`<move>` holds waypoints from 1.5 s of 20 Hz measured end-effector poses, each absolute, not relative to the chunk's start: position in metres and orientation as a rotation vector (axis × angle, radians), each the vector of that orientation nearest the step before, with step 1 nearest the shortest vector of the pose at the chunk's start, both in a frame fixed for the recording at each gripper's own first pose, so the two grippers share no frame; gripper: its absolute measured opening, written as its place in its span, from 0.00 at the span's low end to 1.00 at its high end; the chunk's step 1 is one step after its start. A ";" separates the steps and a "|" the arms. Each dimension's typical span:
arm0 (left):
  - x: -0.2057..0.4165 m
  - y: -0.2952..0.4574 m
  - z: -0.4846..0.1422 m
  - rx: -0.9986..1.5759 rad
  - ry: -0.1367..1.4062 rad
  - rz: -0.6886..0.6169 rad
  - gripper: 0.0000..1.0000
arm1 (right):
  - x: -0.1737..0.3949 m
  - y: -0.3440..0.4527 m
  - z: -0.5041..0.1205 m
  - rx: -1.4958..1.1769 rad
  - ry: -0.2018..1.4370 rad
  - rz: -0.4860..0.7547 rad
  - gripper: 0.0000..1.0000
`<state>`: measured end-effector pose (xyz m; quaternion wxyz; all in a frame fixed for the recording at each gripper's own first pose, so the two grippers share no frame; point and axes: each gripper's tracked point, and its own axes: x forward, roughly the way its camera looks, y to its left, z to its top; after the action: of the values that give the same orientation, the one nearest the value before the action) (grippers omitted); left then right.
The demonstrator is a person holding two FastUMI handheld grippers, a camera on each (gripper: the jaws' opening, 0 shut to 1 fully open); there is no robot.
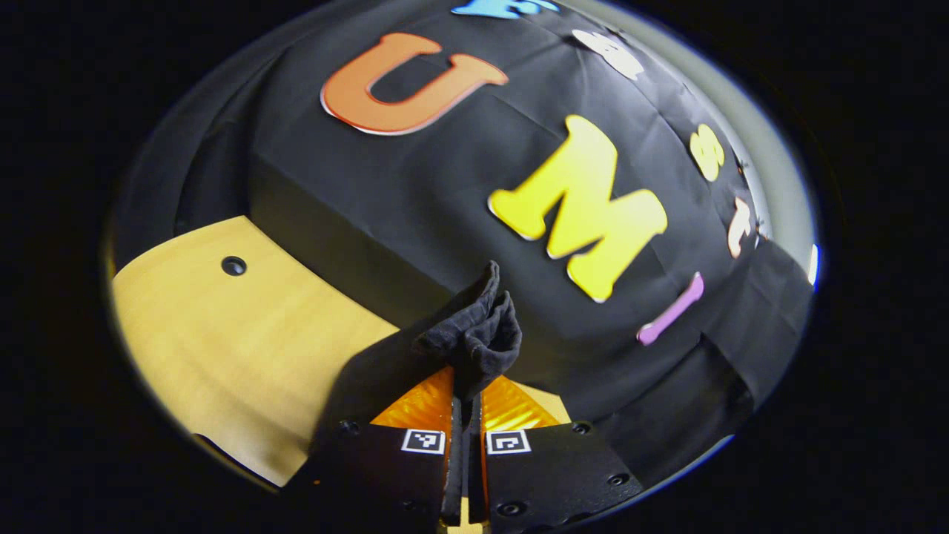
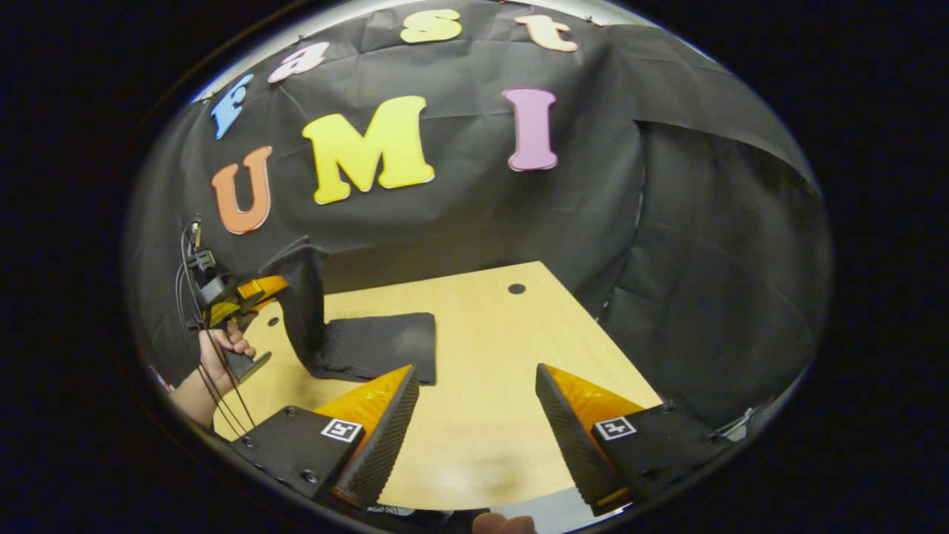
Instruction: Grasp the waist and the cuffs of the jeans and fold them to make the two legs overlap; first hold the waist and fold one-third of the jeans toward the cuffs, then hold the cuffs and fold the remaining one-third in the same direction to finish folding.
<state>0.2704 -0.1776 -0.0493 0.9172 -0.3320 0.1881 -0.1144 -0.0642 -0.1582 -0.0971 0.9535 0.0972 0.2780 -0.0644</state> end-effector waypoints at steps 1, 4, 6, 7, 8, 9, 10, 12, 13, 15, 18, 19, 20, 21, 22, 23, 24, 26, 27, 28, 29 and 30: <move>0.270 -0.196 -0.061 -0.653 0.408 -0.247 0.06 | -0.079 -0.174 -0.101 0.204 0.572 -0.159 0.94; 0.264 -0.240 -0.102 -0.513 0.458 -0.260 0.06 | -0.096 -0.203 -0.113 0.217 0.602 -0.226 0.94; 0.259 -0.262 -0.131 -0.432 0.493 -0.261 0.06 | -0.110 -0.218 -0.116 0.217 0.618 -0.258 0.94; 0.258 -0.269 -0.146 -0.396 0.513 -0.255 0.06 | -0.113 -0.223 -0.119 0.215 0.626 -0.267 0.94; 0.259 -0.275 -0.160 -0.368 0.533 -0.246 0.06 | -0.116 -0.226 -0.122 0.210 0.633 -0.274 0.94; 0.256 -0.282 -0.172 -0.344 0.553 -0.238 0.07 | -0.116 -0.228 -0.124 0.207 0.640 -0.277 0.94; 0.255 -0.286 -0.182 -0.327 0.564 -0.230 0.07 | -0.115 -0.229 -0.126 0.204 0.646 -0.277 0.94; 0.255 -0.294 -0.198 -0.327 0.580 -0.223 0.07 | -0.111 -0.229 -0.129 0.204 0.652 -0.270 0.94; 0.256 -0.297 -0.204 -0.349 0.603 -0.222 0.08 | -0.108 -0.227 -0.131 0.204 0.656 -0.265 0.98; 0.254 -0.304 -0.213 -0.397 0.644 -0.217 0.14 | -0.101 -0.222 -0.132 0.206 0.659 -0.249 0.98; 0.248 -0.315 -0.213 -0.410 0.649 -0.260 0.37 | -0.090 -0.214 -0.128 0.198 0.649 -0.225 0.98; 0.249 -0.322 -0.207 -0.400 0.646 -0.277 0.58 | -0.088 -0.211 -0.126 0.195 0.646 -0.216 0.98; 0.249 -0.322 -0.205 -0.363 0.637 -0.270 0.79 | -0.085 -0.208 -0.125 0.190 0.642 -0.207 0.98; 0.246 -0.322 -0.202 -0.337 0.632 -0.276 1.00 | -0.082 -0.204 -0.122 0.188 0.634 -0.198 0.98; 0.245 -0.321 -0.197 -0.331 0.631 -0.286 1.00 | -0.078 -0.201 -0.118 0.189 0.621 -0.189 0.98; 0.242 -0.318 -0.189 -0.337 0.627 -0.287 1.00 | -0.073 -0.197 -0.113 0.186 0.604 -0.180 0.98; 0.240 -0.310 -0.180 -0.342 0.615 -0.280 1.00 | -0.068 -0.193 -0.108 0.183 0.585 -0.171 0.98; 0.234 -0.288 -0.155 -0.349 0.580 -0.261 1.00 | -0.054 -0.180 -0.097 0.179 0.544 -0.140 0.94; 0.235 -0.275 -0.140 -0.346 0.557 -0.249 1.00 | -0.045 -0.171 -0.090 0.179 0.524 -0.120 0.98; 0.234 -0.259 -0.121 -0.338 0.524 -0.237 1.00 | -0.036 -0.160 -0.082 0.171 0.498 -0.094 0.94; 0.232 -0.241 -0.098 -0.328 0.482 -0.221 1.00 | -0.026 -0.150 -0.072 0.153 0.466 -0.070 0.94; 0.232 -0.222 -0.071 -0.315 0.431 -0.204 1.00 | -0.014 -0.138 -0.058 0.128 0.423 -0.051 0.98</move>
<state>0.2318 -0.2219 -0.0711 0.9594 -0.1553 0.2128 -0.1004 -0.0139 -0.1382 -0.0581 0.9754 0.0633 0.2097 -0.0252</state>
